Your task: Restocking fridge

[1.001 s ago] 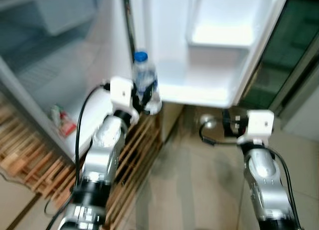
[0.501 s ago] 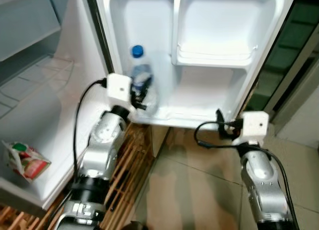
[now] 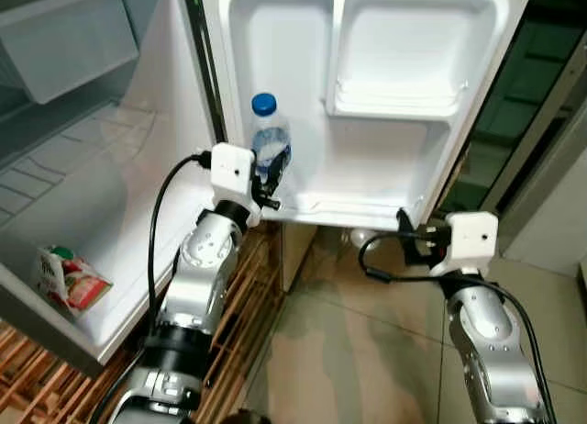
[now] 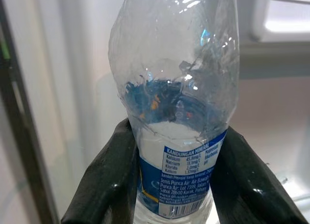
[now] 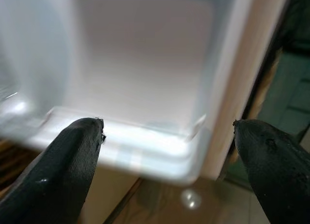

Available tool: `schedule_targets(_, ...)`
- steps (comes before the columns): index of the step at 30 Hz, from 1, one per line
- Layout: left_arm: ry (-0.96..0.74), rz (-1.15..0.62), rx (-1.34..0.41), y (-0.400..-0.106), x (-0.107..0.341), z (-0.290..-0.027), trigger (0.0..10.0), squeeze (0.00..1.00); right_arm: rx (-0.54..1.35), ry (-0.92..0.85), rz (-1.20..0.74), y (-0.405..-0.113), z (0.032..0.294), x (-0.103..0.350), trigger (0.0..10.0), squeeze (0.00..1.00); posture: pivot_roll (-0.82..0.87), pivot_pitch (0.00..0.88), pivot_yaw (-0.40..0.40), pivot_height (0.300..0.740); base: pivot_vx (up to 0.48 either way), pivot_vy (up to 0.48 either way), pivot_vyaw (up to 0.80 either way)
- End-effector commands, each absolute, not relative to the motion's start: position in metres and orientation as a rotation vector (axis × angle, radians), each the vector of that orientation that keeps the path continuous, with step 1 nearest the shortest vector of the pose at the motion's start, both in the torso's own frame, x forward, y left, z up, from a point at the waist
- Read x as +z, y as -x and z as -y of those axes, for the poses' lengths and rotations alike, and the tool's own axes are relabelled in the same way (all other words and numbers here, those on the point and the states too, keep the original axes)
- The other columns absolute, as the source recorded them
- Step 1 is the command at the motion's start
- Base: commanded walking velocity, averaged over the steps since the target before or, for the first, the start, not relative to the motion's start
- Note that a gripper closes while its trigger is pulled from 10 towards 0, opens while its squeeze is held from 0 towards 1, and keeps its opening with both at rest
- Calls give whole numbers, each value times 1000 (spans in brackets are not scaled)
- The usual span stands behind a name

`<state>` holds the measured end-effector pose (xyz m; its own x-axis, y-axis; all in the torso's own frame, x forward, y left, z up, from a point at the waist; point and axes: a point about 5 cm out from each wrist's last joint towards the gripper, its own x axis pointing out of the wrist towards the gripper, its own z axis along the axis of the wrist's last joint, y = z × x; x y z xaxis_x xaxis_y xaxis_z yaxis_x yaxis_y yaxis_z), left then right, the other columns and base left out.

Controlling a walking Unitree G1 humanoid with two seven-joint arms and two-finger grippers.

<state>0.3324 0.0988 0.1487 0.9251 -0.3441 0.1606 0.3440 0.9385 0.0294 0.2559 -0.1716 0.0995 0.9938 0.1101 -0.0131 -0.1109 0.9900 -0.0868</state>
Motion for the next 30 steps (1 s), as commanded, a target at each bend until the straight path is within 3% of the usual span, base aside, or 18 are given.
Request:
schedule_targets(1,-20,229,-358,-340,161,-90,10000,0,147,76,-15,-255,168,103,10000,0,-101,0,47,740,0,0,0)
schedule_targets(10,-59,261,-290,-357,168,-84,10000,0,186,76,-33,-248,167,107,10000,0,-132,0,62,740,0,0,0)
schedule_targets(14,-62,266,-281,-349,170,-103,10000,0,107,85,8,-241,176,119,10000,0,-146,0,85,740,0,0,0)
schedule_targets(16,-54,254,-284,-322,169,-125,10000,0,35,81,63,-226,183,137,10000,0,-140,0,93,740,0,0,0)
schedule_targets(17,-54,254,-284,-322,169,-125,10000,0,35,81,63,-226,183,137,10000,0,-140,0,93,740,0,0,0)
schedule_targets(20,-41,156,-252,-265,156,-154,10000,0,-19,108,73,-193,193,144,10000,0,-122,0,81,740,0,0,0)
schedule_targets(21,-41,156,-252,-265,156,-154,10000,0,-19,108,73,-193,193,144,10000,0,-122,0,81,740,0,0,0)
schedule_targets(22,-32,110,-239,-234,148,-161,10000,0,-59,100,57,-179,201,141,10000,0,-115,0,72,740,0,0,0)
schedule_targets(25,-18,79,-241,-212,142,-156,10000,0,-103,85,27,-173,211,135,10000,0,-93,0,37,740,0,0,0)
schedule_targets(30,-39,148,-231,-236,157,-143,10000,0,-38,90,10,-188,201,130,10000,0,-88,0,22,740,0,0,0)
